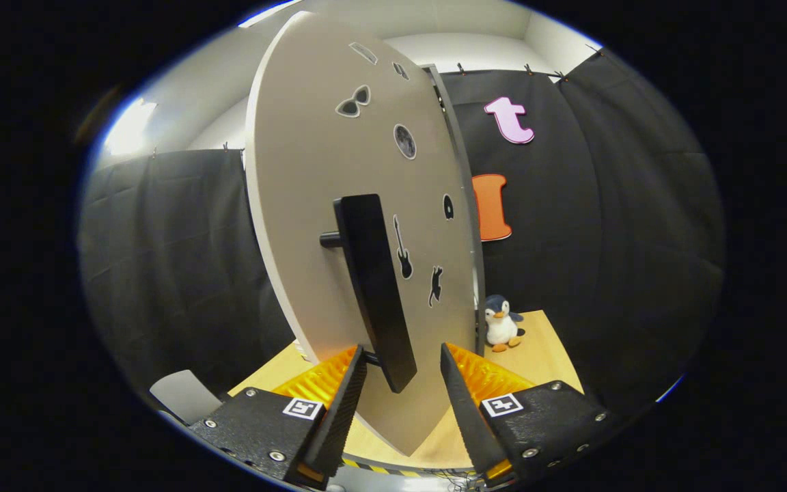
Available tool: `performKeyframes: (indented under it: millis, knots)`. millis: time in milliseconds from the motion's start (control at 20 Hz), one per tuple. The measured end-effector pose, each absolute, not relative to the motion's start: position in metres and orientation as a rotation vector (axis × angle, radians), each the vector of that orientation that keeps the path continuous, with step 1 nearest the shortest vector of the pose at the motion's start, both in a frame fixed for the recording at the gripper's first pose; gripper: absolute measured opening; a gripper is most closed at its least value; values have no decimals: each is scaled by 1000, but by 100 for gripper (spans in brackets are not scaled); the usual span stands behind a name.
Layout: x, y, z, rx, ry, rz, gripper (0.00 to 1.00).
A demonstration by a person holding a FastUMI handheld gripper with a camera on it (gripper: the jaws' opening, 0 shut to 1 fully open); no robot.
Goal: Open the shoe cabinet door, grab the shoes and put them into the shoe cabinet, then close the shoe cabinet door.
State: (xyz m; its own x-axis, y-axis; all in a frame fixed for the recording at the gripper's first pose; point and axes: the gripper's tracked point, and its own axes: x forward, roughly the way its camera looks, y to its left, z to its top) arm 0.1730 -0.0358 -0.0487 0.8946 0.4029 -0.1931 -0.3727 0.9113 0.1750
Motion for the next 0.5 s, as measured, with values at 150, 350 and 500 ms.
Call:
performKeyframes:
  millis: [150, 350, 500]
  knots:
    - [180, -19, -51, 148, 232, 435, 80]
    - [191, 11, -51, 131, 232, 460, 90]
    - [205, 42, -49, 102, 226, 480, 95]
